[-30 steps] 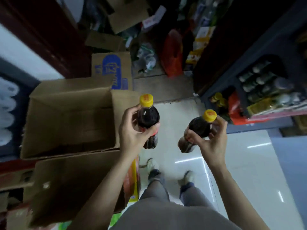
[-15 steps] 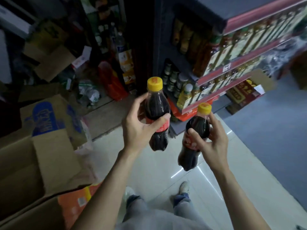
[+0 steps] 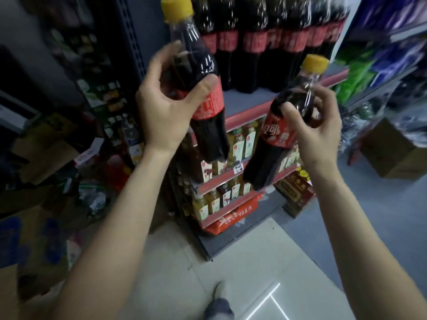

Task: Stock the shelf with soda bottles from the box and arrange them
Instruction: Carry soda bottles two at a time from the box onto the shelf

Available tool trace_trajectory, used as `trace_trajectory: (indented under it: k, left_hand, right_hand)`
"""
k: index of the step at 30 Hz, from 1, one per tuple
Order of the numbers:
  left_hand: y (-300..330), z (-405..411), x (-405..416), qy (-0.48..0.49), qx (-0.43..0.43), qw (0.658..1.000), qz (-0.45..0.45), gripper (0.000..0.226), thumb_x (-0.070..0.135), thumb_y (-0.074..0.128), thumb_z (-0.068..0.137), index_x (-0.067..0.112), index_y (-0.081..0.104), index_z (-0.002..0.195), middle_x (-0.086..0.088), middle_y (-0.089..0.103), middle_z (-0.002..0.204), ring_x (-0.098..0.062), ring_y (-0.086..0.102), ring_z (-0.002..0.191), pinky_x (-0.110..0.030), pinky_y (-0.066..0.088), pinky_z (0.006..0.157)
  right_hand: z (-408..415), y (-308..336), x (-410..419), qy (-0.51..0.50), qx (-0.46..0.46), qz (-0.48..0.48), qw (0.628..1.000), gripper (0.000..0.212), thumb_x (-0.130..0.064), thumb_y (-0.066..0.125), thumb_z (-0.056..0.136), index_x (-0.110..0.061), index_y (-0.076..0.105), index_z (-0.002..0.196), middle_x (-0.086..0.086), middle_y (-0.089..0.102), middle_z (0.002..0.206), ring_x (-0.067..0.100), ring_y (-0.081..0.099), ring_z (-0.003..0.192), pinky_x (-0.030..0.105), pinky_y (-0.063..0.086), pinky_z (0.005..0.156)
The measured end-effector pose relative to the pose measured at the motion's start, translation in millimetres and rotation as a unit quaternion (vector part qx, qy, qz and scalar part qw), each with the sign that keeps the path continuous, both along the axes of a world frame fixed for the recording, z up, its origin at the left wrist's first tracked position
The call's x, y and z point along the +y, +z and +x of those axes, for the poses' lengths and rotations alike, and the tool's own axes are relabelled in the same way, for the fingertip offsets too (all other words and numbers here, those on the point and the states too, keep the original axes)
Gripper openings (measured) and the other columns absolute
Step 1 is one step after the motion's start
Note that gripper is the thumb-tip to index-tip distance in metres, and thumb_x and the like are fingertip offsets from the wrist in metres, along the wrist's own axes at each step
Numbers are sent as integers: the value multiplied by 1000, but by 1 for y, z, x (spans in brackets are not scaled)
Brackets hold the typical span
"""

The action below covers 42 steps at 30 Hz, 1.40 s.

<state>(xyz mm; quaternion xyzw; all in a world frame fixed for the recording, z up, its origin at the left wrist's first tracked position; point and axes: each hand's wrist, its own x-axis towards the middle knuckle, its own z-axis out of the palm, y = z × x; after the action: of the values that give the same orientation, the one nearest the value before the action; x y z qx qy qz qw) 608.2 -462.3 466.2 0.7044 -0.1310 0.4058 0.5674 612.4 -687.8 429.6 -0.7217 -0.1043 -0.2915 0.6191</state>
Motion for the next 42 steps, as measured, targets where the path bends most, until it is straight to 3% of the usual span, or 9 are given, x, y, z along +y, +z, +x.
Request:
trace_trajectory:
  k: [3, 8, 12, 19, 28, 33, 36, 39, 42]
  left_hand:
    - [13, 47, -20, 16, -24, 1000, -4, 60, 34, 78, 75, 6, 53, 122, 0, 61, 116, -13, 59, 113, -34, 46, 101]
    - [14, 122, -43, 29, -29, 999, -14, 65, 38, 79, 72, 7, 54, 123, -2, 62, 119, -15, 59, 114, -40, 47, 100]
    - [12, 171, -55, 49, -20, 999, -12, 66, 40, 80, 71, 9, 55, 124, -2, 64, 118, -14, 60, 112, -40, 49, 96]
    - [6, 225, -69, 116, 21, 993, -7, 68, 52, 78, 68, 18, 56, 123, 2, 65, 121, -15, 61, 113, -43, 50, 95]
    - [-2, 250, -92, 197, 56, 979, -17, 60, 48, 80, 66, 32, 52, 117, 8, 65, 116, -10, 60, 110, -42, 50, 94]
    - [2, 257, -100, 207, 71, 976, 11, 61, 45, 78, 69, 30, 50, 120, 13, 63, 118, -4, 58, 112, -38, 50, 95]
    - [0, 257, -99, 188, 78, 979, 22, 61, 44, 76, 72, 33, 46, 124, 13, 60, 124, -4, 56, 116, -39, 49, 98]
    - [-5, 255, -98, 167, 86, 982, 25, 64, 42, 75, 75, 38, 41, 129, 17, 53, 132, -5, 50, 124, -41, 45, 103]
    - [-9, 251, -96, 141, 101, 984, 39, 73, 32, 77, 77, 33, 36, 138, 13, 45, 142, -3, 41, 131, -37, 39, 109]
  right_hand:
    - [49, 26, -9, -6, -50, 12, 999, 44, -31, 71, 85, -10, 52, 118, -7, 61, 95, -3, 58, 84, 20, 48, 78]
    - [123, 54, -14, 3, -100, 2, 995, 42, -37, 70, 84, -21, 48, 117, 0, 64, 103, 16, 64, 96, 40, 54, 86]
    - [175, 65, -13, 13, -124, -6, 992, 40, -35, 71, 84, -25, 48, 116, -1, 64, 106, 17, 63, 100, 42, 52, 89]
    - [245, 60, -14, 39, -107, -32, 993, 50, -42, 71, 83, -16, 52, 121, 3, 63, 117, 18, 59, 110, 42, 47, 95]
    - [279, 48, -9, 57, -100, -110, 987, 61, -49, 69, 81, -10, 54, 125, 2, 60, 117, 11, 55, 109, 17, 41, 91]
    - [283, 42, -13, 34, -109, -157, 981, 69, -55, 68, 79, -10, 51, 129, 4, 59, 120, 16, 55, 112, 25, 44, 88]
    - [281, 36, -19, 33, -111, -217, 969, 86, -56, 72, 74, -15, 38, 141, 4, 52, 128, 20, 53, 116, 30, 48, 77]
    - [279, 28, -24, 43, -95, -292, 951, 108, -52, 77, 71, -23, 13, 152, 4, 47, 127, 22, 58, 103, 31, 47, 61]
    - [281, 29, -28, 51, -95, -303, 947, 111, -48, 78, 73, -24, 5, 153, 6, 49, 125, 25, 61, 94, 34, 49, 62]
